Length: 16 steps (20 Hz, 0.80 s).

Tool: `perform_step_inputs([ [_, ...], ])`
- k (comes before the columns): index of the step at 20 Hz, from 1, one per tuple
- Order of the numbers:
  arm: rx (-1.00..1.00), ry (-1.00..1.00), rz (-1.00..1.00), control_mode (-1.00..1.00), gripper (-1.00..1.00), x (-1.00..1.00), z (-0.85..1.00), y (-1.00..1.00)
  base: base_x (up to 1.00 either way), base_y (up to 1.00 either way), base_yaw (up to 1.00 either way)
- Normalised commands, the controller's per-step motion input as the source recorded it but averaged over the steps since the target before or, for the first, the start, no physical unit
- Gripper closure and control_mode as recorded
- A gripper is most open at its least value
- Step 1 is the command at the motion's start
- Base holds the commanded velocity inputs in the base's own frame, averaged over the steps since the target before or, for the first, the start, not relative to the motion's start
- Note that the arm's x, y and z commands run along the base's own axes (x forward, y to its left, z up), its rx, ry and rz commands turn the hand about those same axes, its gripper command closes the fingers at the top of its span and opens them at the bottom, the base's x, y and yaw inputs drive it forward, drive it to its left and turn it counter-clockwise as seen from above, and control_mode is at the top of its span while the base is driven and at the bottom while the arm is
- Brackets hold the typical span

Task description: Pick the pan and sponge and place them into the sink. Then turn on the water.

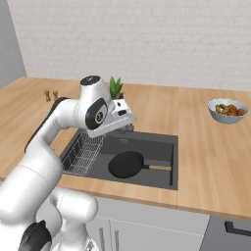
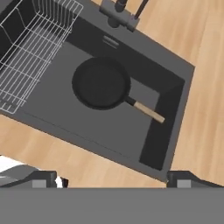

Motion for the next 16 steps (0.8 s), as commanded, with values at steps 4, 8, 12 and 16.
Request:
perform_step_inputs([
  [4,0.08,0.07,-0.29,-1.00,-1.00,-0.03,0.18,0.46,0.00,0.00,0.00],
  [8,0.09,0.03,-0.16,-1.00,-1.00,0.00,0.00,0.73,0.00,0.00,0.00],
  [12,0.09,0.05,-0.02,-1.00,-1.00,0.00,0.00,0.97,0.00,0.00,0.00],
  [16,0.08,0.08,0.00,-1.00,-1.00,0.00,0.00,1.00,0.00,0.00,0.00],
])
